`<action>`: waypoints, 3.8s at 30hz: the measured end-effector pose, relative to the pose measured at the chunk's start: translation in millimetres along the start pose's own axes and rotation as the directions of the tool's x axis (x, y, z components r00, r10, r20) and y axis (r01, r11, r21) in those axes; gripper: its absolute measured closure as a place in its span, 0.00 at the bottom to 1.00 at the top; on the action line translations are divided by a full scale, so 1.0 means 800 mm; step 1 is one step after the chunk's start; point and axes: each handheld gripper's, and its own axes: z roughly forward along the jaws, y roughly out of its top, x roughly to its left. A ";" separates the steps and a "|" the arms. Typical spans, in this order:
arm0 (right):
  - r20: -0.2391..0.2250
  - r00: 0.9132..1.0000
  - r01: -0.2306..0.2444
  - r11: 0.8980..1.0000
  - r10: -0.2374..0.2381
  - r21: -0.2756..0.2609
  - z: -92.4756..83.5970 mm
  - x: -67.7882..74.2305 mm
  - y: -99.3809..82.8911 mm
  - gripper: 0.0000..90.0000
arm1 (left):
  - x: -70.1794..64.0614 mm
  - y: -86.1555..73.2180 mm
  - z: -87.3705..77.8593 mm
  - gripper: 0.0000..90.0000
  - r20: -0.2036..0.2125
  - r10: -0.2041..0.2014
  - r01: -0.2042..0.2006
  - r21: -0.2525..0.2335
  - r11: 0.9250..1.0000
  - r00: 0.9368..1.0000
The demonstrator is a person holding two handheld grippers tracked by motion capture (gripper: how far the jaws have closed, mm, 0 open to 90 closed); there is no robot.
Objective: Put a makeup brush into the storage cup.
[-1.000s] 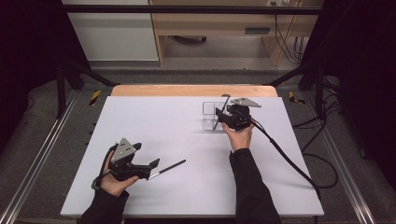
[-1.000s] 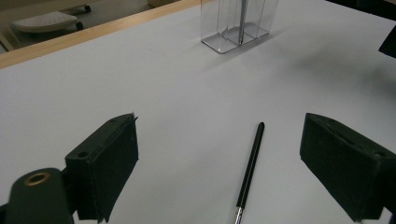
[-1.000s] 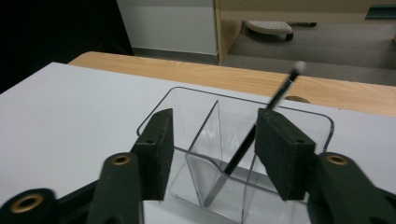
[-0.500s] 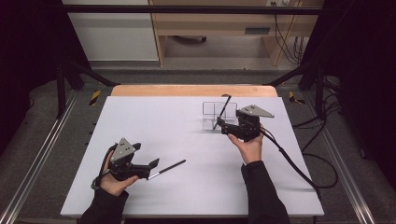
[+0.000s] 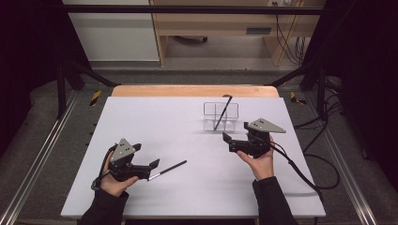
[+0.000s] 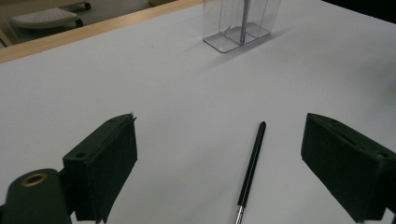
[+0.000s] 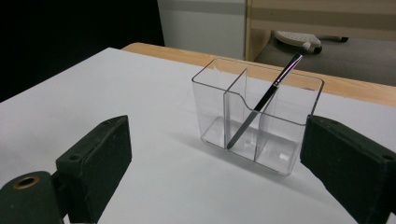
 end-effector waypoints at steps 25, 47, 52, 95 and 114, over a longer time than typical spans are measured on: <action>-0.049 0.999 0.017 1.000 -0.017 -0.006 -0.053 -0.013 -0.045 0.08 | 0.004 -0.001 -0.004 0.10 0.003 -0.024 0.024 -0.020 1.000 1.000; -0.037 0.999 0.008 1.000 -0.008 0.010 -0.066 -0.018 -0.058 0.07 | 0.002 -0.002 0.001 0.09 0.016 -0.011 0.011 -0.004 1.000 1.000; -0.039 0.999 -0.002 1.000 0.002 0.005 -0.067 -0.019 -0.057 0.07 | 0.000 -0.001 0.004 0.09 0.024 0.004 -0.004 0.013 1.000 1.000; -0.062 0.998 0.018 0.999 -0.015 0.051 -0.059 -0.006 -0.058 0.09 | -0.033 -0.027 0.070 0.27 0.104 0.162 -0.189 0.354 0.916 0.981; -0.062 0.998 0.029 0.997 -0.025 0.066 -0.056 -0.005 -0.060 0.08 | -0.034 -0.029 0.077 0.64 0.140 0.112 -0.160 0.406 0.900 0.984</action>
